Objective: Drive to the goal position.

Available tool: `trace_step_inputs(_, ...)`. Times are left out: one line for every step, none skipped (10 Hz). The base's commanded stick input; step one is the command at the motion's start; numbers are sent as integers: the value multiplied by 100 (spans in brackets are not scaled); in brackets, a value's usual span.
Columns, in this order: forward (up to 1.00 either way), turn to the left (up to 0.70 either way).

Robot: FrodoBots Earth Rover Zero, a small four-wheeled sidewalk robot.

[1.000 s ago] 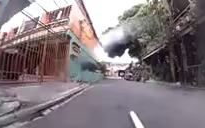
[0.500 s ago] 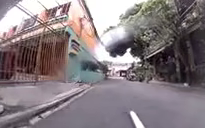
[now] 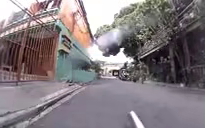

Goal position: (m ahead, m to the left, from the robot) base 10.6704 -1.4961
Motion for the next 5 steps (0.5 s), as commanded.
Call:
trace_step_inputs(85,-30)
trace_step_inputs(85,-29)
trace_step_inputs(85,-28)
trace_step_inputs(85,-26)
trace_step_inputs(85,-25)
